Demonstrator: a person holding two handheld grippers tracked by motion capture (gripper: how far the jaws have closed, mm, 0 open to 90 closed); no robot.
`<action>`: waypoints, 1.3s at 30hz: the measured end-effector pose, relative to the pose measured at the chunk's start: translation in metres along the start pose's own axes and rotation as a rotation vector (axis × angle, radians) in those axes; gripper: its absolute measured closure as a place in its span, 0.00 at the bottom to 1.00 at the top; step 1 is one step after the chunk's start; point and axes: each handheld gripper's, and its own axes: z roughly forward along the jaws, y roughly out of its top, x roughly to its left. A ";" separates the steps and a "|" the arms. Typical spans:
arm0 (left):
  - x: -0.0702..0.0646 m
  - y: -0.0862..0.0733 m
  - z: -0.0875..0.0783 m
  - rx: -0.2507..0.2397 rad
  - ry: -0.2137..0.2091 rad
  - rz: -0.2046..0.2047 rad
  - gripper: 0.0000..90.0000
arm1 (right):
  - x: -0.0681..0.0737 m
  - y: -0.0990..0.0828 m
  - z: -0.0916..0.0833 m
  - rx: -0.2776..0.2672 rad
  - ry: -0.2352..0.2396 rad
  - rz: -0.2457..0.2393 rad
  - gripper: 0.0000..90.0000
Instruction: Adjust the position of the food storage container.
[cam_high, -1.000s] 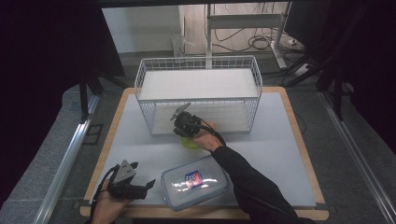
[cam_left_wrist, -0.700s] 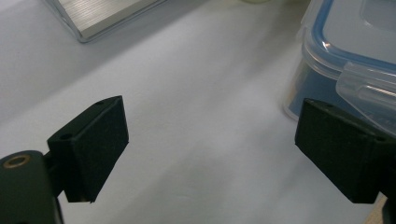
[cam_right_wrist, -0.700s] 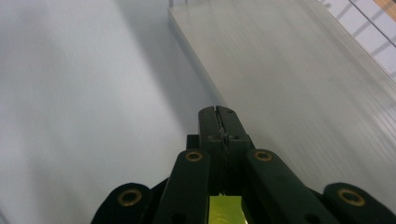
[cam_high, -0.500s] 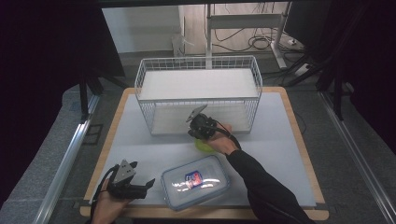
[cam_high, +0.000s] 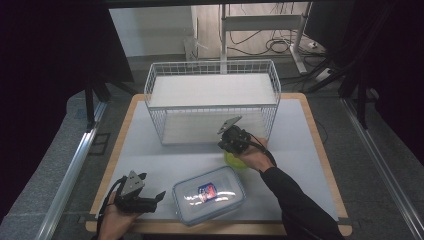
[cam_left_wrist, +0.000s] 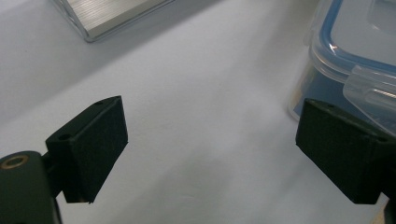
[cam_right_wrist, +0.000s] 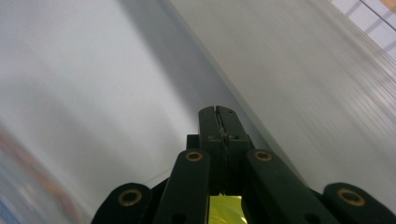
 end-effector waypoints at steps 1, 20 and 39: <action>0.000 0.000 0.000 0.001 0.001 0.001 0.10 | -0.001 -0.004 -0.003 -0.001 -0.003 0.006 1.00; -0.001 0.000 0.002 0.009 0.002 0.008 0.10 | 0.016 -0.049 -0.046 -0.046 0.003 0.045 1.00; -0.002 0.001 0.002 0.012 0.001 0.008 0.10 | 0.009 -0.081 -0.064 -0.007 -0.028 0.095 1.00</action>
